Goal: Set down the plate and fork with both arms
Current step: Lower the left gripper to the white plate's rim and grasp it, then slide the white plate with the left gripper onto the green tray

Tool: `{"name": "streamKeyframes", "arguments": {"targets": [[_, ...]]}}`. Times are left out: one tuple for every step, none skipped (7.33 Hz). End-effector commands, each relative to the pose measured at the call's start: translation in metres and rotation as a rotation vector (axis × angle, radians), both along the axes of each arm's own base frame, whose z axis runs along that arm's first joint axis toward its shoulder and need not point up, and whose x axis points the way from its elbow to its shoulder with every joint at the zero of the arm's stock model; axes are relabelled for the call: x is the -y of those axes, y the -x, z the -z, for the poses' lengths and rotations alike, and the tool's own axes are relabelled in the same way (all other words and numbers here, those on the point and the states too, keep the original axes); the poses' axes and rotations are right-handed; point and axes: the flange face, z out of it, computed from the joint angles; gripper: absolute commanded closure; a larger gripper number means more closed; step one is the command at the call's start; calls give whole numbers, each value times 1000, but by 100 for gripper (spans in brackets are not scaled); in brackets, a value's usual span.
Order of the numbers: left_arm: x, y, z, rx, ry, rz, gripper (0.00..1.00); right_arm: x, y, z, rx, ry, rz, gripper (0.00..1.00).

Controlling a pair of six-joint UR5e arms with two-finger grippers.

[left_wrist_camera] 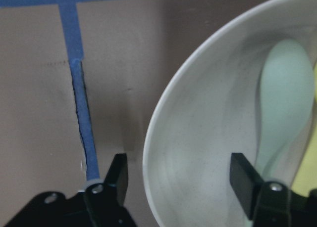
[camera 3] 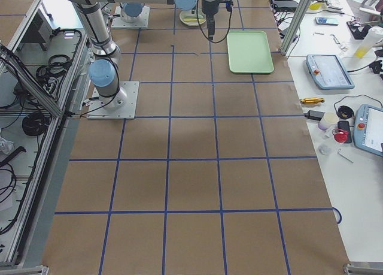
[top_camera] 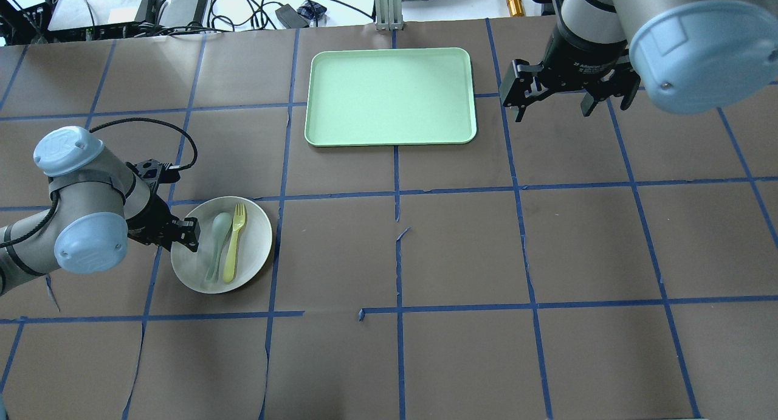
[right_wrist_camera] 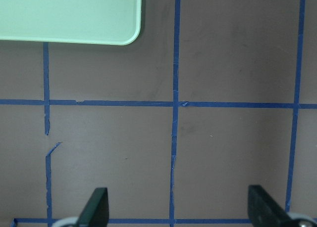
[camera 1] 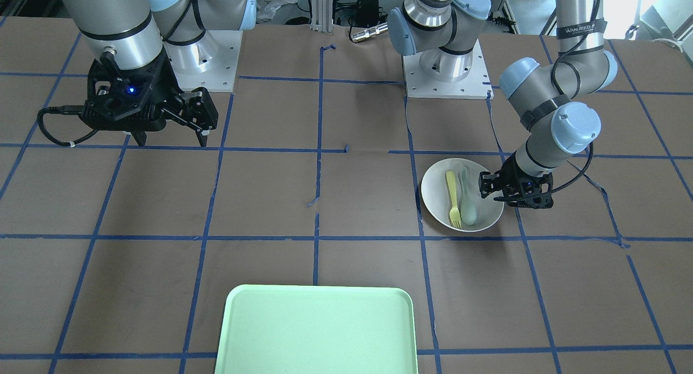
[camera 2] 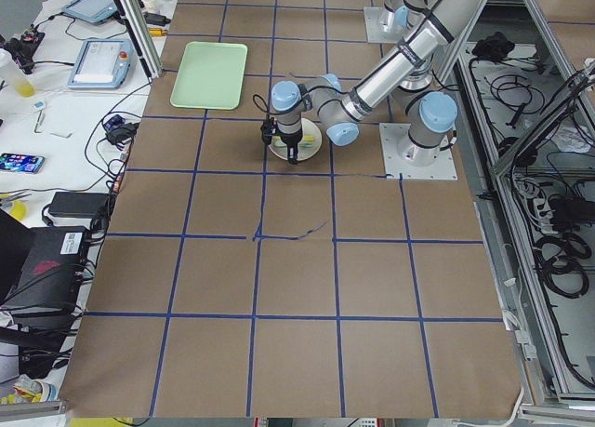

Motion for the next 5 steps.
{"name": "streamKeyframes", "arguments": {"targets": [[0,0,-1,0,3,3,100,0,0,0,1,0,0,0],[1,1,-4,-5,14,-2,100,0,0,0,-2,0,0,0],[4,2,-11,-4,34,-10,100,0,0,0,-3,0,0,0],[17,9,-23,-71,82,-23,100,0,0,1,-2,-2,0,0],[29,17,-33,-175,132,-69,100,1,0,1,1,0,1,0]]}}
